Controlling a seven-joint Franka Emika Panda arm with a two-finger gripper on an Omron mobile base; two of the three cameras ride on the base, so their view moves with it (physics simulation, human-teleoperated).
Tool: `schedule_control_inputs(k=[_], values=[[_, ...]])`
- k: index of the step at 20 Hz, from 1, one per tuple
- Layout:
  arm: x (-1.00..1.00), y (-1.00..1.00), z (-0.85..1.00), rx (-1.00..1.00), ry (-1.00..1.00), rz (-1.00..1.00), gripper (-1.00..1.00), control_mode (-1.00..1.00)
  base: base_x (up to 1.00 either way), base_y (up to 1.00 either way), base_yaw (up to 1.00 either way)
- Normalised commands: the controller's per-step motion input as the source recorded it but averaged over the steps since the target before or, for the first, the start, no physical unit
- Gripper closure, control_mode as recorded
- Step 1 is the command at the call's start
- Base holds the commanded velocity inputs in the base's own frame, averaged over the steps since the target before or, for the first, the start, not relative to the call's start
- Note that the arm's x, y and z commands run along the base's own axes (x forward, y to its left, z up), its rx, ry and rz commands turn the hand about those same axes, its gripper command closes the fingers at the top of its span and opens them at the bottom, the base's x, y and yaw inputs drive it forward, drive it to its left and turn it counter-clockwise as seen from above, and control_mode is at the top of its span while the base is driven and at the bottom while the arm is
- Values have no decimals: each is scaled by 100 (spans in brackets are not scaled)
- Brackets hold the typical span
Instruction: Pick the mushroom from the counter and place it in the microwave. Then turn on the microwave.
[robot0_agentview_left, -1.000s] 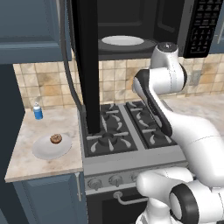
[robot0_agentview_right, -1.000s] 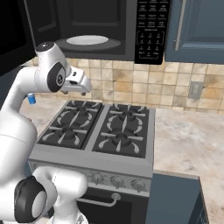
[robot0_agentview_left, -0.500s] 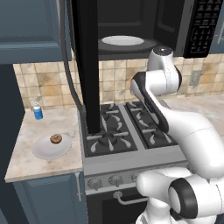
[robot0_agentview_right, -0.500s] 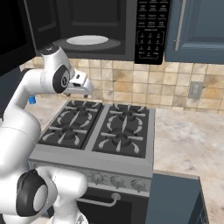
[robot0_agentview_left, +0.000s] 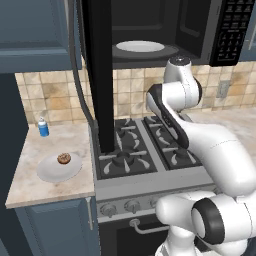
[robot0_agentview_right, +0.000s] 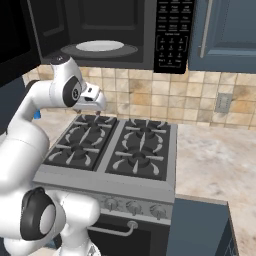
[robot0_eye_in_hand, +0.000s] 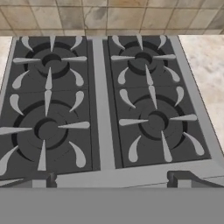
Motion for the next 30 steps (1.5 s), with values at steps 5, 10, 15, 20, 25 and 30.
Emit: schedule_control_inputs(k=[5,10,15,20,25,30], values=[[8,7,-11,0,4,0,-100,-100,0,0,0],[7,8,-12,0,3,0,-100,-100,0,0,0],[8,7,-9,0,3,0,-100,-100,0,0,0],[10,6,-9,0,3,0,-100,-100,0,0,0],[14,6,-10,0,2,0,-100,-100,0,0,0],[20,5,-10,0,3,0,-100,-100,0,0,0]])
